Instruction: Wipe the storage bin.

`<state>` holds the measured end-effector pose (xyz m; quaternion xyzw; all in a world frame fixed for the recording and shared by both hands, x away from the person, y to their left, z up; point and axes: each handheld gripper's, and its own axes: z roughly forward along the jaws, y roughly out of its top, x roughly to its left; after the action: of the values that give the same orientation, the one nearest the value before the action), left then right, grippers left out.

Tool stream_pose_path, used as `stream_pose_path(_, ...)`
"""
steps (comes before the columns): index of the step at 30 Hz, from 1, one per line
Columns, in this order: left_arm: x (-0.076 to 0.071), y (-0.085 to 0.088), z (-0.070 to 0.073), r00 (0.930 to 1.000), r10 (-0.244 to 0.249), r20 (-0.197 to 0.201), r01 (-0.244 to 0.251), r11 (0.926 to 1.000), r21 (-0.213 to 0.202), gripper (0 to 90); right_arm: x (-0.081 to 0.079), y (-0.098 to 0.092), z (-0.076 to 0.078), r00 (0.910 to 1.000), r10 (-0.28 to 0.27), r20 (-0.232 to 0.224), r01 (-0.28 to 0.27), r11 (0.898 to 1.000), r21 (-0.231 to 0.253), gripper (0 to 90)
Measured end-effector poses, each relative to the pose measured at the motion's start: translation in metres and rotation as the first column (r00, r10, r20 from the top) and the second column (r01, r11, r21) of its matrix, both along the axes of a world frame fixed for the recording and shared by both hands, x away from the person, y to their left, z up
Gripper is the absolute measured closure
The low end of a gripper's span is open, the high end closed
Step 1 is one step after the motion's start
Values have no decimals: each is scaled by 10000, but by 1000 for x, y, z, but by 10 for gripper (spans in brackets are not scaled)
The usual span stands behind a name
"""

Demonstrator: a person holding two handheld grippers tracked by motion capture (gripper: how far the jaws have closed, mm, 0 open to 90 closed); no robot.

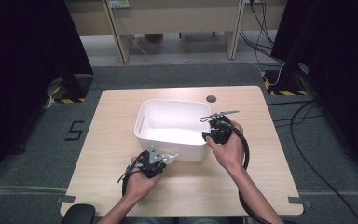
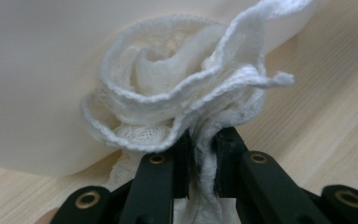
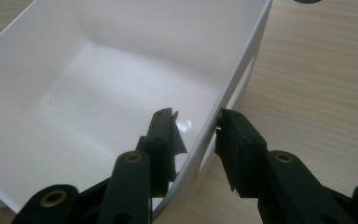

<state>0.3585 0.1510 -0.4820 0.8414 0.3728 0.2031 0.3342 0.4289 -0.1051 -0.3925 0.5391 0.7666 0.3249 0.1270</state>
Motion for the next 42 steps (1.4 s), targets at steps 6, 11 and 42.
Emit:
stream_pose_path(6, -1, -4, 1, 10000, -12, -7, 12, 9999, -120, 791, 0, 0, 0, 10000, -8, 25, 8, 10000, 5, 660)
stream_pose_path(11, -1, -4, 4, 10000, -31, 80, 32, 9998, -213, 791, 0, 0, 0, 10000, -1, 5, 1, 10000, -6, 661)
stream_pose_path(42, -9, -3, 36, 9966, 117, 821, -46, 9963, -854, 791, 1, -1, 0, 10000, -46, -35, 47, 10000, 74, 663)
